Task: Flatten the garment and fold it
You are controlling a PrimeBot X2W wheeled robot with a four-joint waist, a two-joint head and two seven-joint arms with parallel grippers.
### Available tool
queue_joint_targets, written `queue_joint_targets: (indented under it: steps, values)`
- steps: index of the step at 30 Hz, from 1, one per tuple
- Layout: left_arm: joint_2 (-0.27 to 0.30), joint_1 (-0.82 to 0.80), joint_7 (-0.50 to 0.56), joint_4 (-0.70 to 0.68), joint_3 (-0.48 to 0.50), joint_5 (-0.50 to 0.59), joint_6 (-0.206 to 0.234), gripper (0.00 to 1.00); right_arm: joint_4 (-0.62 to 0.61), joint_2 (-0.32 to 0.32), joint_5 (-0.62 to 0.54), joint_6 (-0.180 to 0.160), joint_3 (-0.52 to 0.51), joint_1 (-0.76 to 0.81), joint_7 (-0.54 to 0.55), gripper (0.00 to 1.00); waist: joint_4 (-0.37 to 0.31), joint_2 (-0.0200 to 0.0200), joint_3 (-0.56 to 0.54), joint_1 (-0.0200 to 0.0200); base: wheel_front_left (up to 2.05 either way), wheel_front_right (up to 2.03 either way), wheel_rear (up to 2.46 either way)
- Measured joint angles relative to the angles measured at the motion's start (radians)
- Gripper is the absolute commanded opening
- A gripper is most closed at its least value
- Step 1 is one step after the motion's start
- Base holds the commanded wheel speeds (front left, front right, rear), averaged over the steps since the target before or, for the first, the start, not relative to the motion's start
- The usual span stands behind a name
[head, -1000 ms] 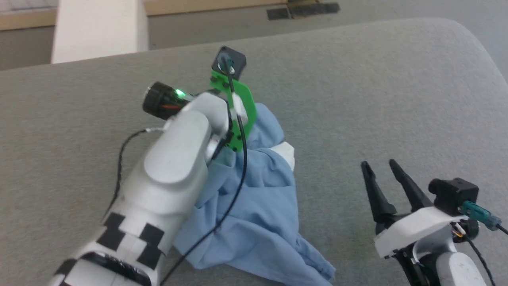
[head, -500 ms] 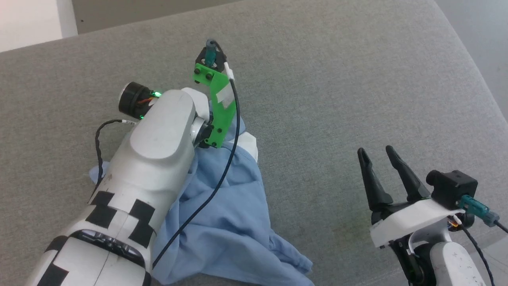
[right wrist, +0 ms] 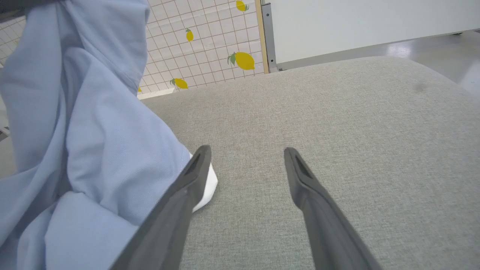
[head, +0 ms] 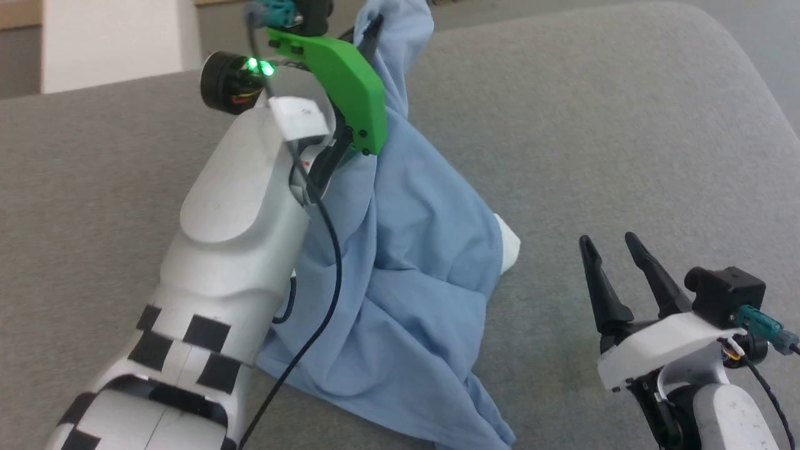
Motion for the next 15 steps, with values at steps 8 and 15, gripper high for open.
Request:
queue_joint_targets:
  steps: [8,15]
  values:
    - [0.118,0.268,-0.121,-0.151,0.164,-0.065,0.125,0.00,-0.040,0.000,-0.002,0.000,-0.034,0.077,0.042,1.00,0.118,0.0000,-0.095,0.0000,0.00,0.00,0.00]
    - [0.177,0.716,-0.136,-0.318,0.309,-0.159,0.249,0.00,-0.070,0.000,-0.010,0.000,-0.045,0.124,0.078,1.00,0.226,0.0000,-0.155,-0.0001,0.00,0.00,0.00]
